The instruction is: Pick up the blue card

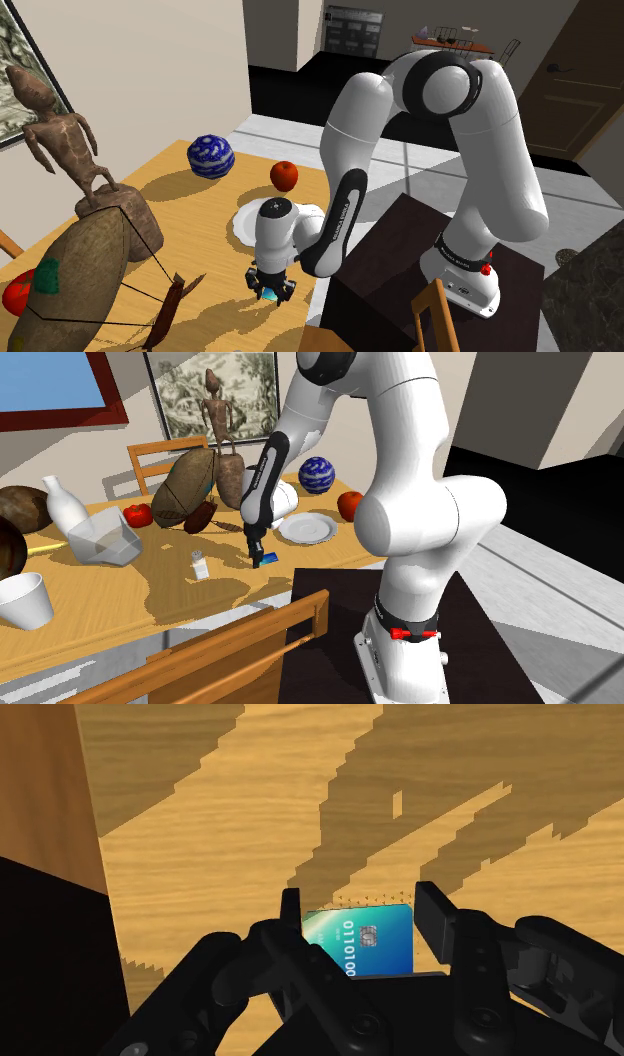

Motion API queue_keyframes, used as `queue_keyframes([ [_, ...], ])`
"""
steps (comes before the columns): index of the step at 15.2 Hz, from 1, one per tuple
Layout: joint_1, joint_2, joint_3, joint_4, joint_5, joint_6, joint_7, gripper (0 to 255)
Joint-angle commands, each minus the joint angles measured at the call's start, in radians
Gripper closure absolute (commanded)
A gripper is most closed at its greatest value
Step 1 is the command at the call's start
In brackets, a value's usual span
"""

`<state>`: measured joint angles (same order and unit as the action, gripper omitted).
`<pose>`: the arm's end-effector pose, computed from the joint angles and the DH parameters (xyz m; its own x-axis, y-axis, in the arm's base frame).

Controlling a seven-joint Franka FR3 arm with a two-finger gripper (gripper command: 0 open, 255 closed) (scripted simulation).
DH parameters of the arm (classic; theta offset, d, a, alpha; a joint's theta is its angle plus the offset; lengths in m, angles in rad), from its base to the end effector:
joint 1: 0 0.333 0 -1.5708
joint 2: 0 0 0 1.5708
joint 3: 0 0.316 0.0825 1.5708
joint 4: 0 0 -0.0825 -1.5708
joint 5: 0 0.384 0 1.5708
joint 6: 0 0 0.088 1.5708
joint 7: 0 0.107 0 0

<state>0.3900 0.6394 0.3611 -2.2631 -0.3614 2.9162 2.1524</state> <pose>0.3569 0.3839 0.1034 0.4295 -0.8917 -0.1427 -0.9022 -0.4304 -0.0264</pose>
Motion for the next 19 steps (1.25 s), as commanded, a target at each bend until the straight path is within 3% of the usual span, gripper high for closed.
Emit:
queue_keyframes([
  [1,0.000,0.004,-0.002,0.003,0.000,0.004,0.000,255],
  [19,-0.143,-0.193,0.169,-0.062,0.113,-0.141,-0.070,255],
])
